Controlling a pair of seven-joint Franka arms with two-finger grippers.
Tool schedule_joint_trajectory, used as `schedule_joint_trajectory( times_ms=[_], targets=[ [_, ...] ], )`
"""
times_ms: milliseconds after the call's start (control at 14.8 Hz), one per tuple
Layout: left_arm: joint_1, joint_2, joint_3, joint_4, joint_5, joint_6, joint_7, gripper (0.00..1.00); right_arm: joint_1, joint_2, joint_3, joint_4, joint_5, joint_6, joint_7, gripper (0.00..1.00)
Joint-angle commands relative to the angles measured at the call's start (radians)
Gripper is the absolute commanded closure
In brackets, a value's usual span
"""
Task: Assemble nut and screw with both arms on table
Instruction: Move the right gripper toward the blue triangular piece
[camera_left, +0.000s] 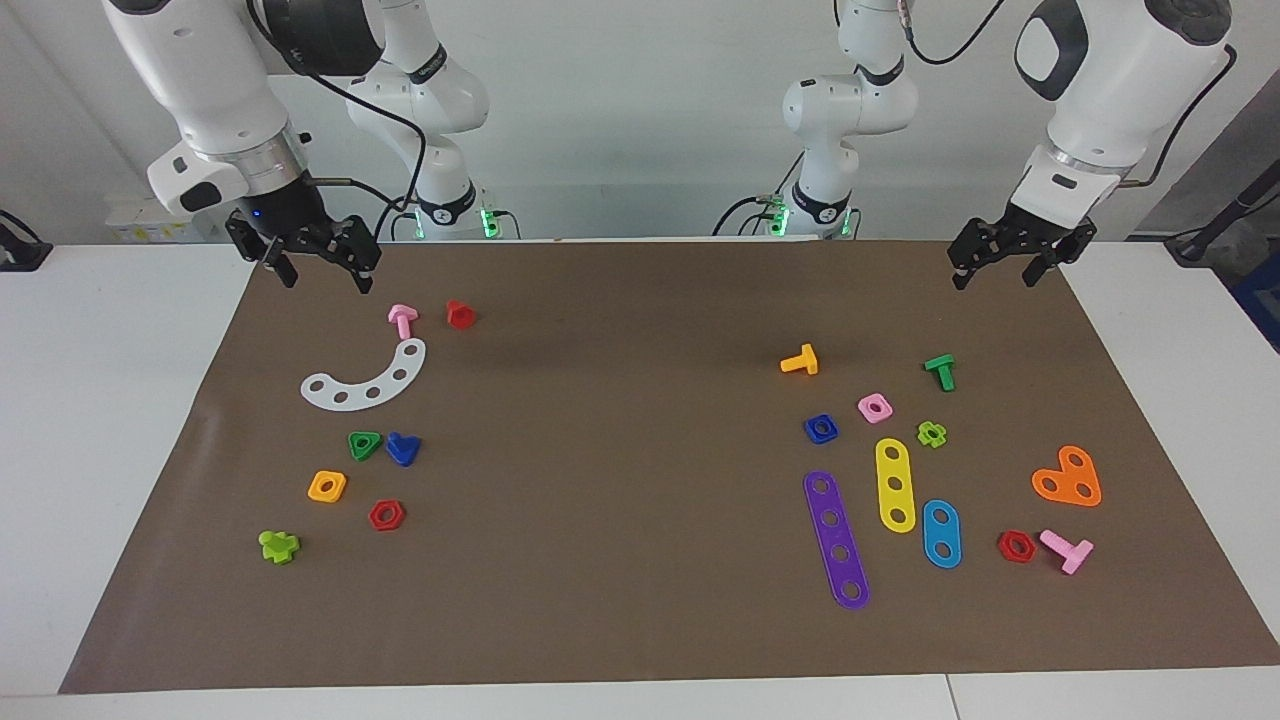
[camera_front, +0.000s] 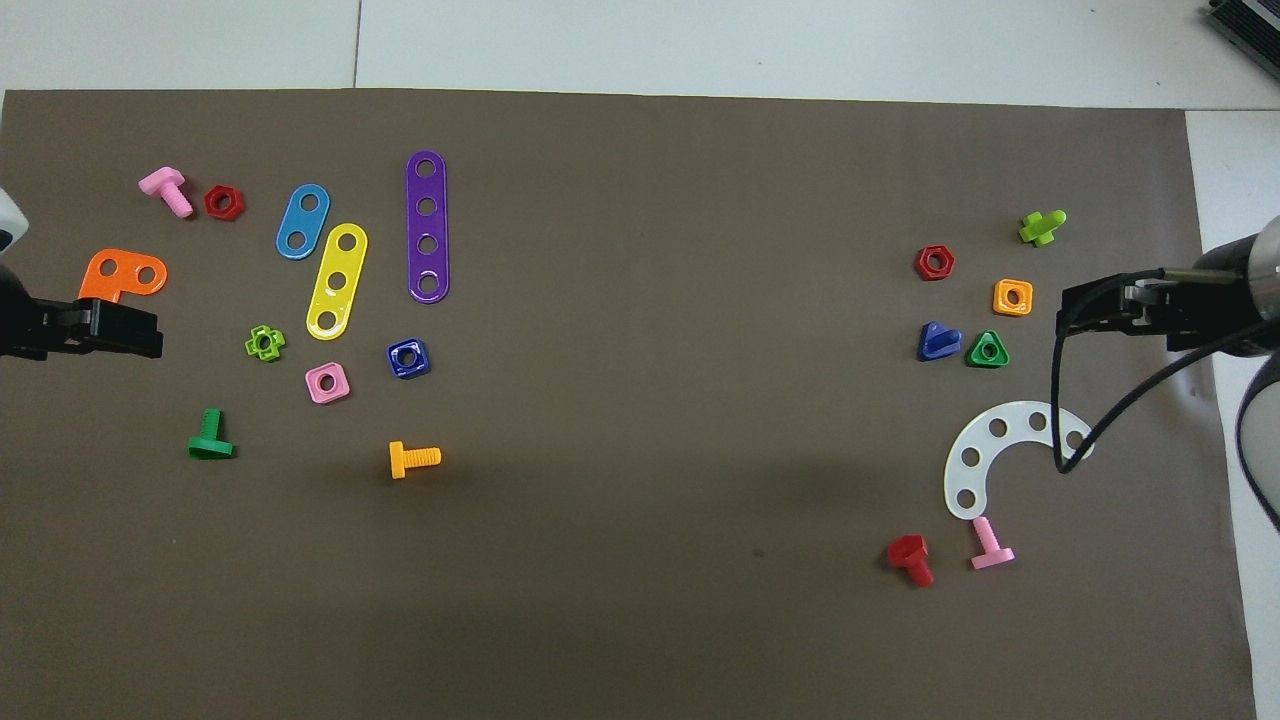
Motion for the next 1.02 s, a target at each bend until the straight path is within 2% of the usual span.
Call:
schedule_joint_trajectory(
  times_ms=[0, 203, 407, 678, 949],
  targets=[
    [0.001, -0.023, 0.002, -0.029, 0.018, 0.013, 0.002, 0.0, -0.009, -0.036, 0.01, -0.165, 0.017, 0.159, -0.044, 0.0],
    [0.001, -0.023, 0.002, -0.029, 0.018, 0.013, 0.002, 0.0, 0.0, 0.034, 0.015, -0.253, 0.019, 0.332, -0.142, 0.0],
    [0.001, -0.023, 0.002, -0.029, 0.018, 0.013, 0.002, 0.0, 0.015, 0.138, 0.015, -0.27, 0.02, 0.431, -0.246, 0.0],
    [0.001, -0.023, 0.002, -0.029, 0.018, 0.013, 0.002, 0.0, 0.006, 0.227, 0.015, -0.335, 0.03, 0.642, -0.34, 0.01],
    [0.001, -0.023, 0.002, -0.029, 0.018, 0.013, 0.002, 0.0, -0.005, 0.27, 0.015, -0.371, 0.079, 0.722, -0.415, 0.09]
  ],
)
